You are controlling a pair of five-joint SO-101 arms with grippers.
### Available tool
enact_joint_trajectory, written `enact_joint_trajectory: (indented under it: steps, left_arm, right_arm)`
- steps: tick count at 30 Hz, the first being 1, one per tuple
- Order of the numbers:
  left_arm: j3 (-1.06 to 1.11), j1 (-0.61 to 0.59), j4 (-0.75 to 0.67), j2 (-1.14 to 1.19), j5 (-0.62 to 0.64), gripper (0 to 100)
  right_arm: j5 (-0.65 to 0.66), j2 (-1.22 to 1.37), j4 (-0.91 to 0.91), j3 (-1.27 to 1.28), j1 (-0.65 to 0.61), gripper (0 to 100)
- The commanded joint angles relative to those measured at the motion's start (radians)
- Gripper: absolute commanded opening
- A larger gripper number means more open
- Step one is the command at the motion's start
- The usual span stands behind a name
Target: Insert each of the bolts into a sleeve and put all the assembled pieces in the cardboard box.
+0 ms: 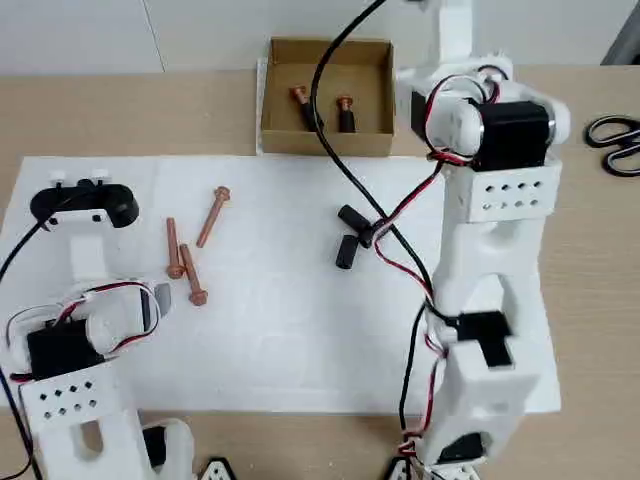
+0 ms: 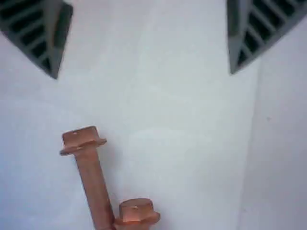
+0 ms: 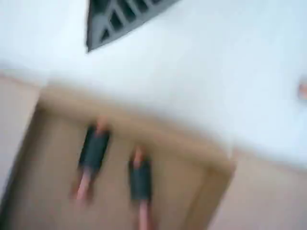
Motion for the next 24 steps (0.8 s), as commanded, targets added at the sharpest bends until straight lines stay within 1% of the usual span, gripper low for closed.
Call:
enact_joint_trajectory:
  steps: [1, 4, 8, 10, 17, 19, 24]
  left_arm:
    - [-0.004, 0.0, -0.02, -0.014, -0.005, 22]
    - [-0.002, 0.0, -0.02, -0.014, -0.005, 22]
    - [-0.002, 0.0, -0.02, -0.014, -0.005, 22]
    - [-0.002, 0.0, -0.02, -0.014, -0.005, 22]
    - [-0.002, 0.0, -0.02, -0.014, -0.005, 22]
    - [-0.002, 0.0, -0.02, -0.014, -0.005, 22]
    - [-0.002, 0.0, -0.02, -0.012, -0.005, 22]
  right_arm:
    - [0.002, -0.196, 0.002, 0.296, -0.01, 12.5]
    - [0.0, -0.266, -0.002, 0.522, -0.044, 12.5]
    - [-0.009, -0.28, -0.016, 0.709, -0.127, 12.5]
    - [-0.083, -0.278, -0.024, 0.761, -0.153, 12.5]
    - [-0.532, -0.278, -0.087, 0.91, -0.186, 12.8]
    - [-0.58, -0.278, -0.12, 0.951, -0.206, 12.8]
    - [-0.585, -0.278, -0.242, 1.083, -0.243, 12.6]
